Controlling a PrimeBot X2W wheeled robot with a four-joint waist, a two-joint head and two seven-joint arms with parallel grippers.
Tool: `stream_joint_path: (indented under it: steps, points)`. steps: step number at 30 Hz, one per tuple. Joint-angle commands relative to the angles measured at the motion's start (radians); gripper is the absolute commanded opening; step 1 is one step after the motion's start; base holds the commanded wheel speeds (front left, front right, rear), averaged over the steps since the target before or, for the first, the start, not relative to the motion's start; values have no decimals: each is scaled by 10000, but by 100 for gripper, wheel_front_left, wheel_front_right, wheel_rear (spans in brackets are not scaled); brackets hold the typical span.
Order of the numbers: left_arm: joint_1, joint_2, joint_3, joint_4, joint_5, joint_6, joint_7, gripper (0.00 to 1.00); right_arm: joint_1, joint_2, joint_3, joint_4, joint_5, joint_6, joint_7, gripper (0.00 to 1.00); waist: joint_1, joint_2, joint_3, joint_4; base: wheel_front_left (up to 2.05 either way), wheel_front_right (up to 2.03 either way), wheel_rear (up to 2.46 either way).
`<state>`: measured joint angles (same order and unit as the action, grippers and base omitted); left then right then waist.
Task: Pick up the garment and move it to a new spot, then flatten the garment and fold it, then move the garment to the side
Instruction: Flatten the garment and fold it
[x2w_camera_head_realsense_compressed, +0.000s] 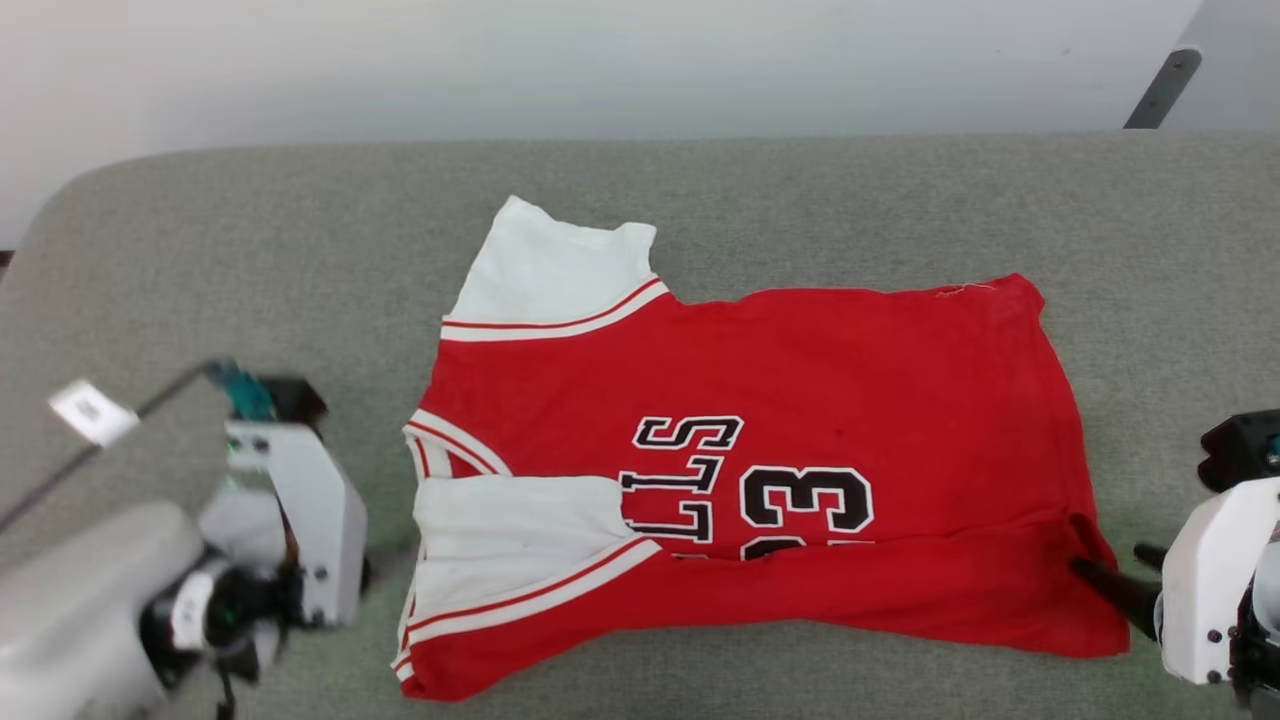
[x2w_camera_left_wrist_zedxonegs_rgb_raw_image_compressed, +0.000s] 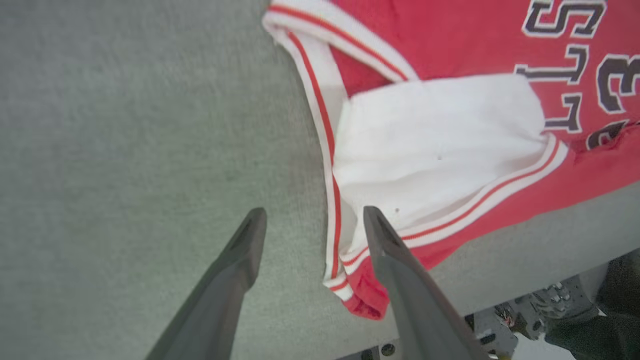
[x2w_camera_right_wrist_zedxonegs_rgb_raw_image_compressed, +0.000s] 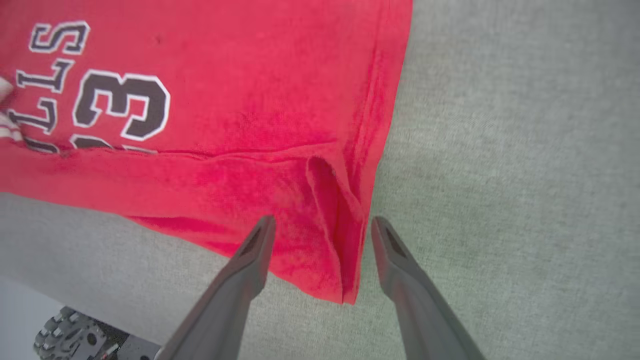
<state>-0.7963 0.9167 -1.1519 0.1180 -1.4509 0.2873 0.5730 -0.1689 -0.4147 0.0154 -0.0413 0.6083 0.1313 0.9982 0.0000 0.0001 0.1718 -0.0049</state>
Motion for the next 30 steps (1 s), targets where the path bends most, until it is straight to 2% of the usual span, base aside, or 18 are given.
stream_joint_path:
  steps: [1,6,13,18,20,24,30]
  points:
    - [-299,58,92,15,242,-17,-116,100,115,105,-110,-186,-199,-11,-224,100,0,-1,-11,-71,0,0,0]
    - [-1217,-172,414,448,976,-399,-755,100,-58,430,-117,-1081,-552,-11,-1812,100,0,-1,125,-353,0,0,0]
    - [-2395,-677,688,2001,2025,-1410,-1907,100,-631,667,487,-1831,-1504,-9,-5537,100,0,-1,671,-1050,0,0,0]
    - [-3144,-1040,911,3184,2433,-1956,-2567,100,-896,958,700,-1932,-2206,-9,-7844,100,0,-1,1219,-1549,0,0,0]
    - [-3274,-1119,930,3439,2458,-2045,-2618,100,-946,975,697,-1903,-2336,-9,-8171,100,0,-1,1332,-1637,0,0,0]
    - [-3896,-1331,884,4215,2735,-2537,-2613,100,-1103,1140,715,-1869,-2572,-9,-9112,100,0,-1,1844,-1971,0,0,0]
    - [-4822,-1576,598,5338,3181,-3074,-2049,100,-1117,1463,686,-1737,-2663,-9,-9569,100,0,-1,2586,-2387,0,0,0]
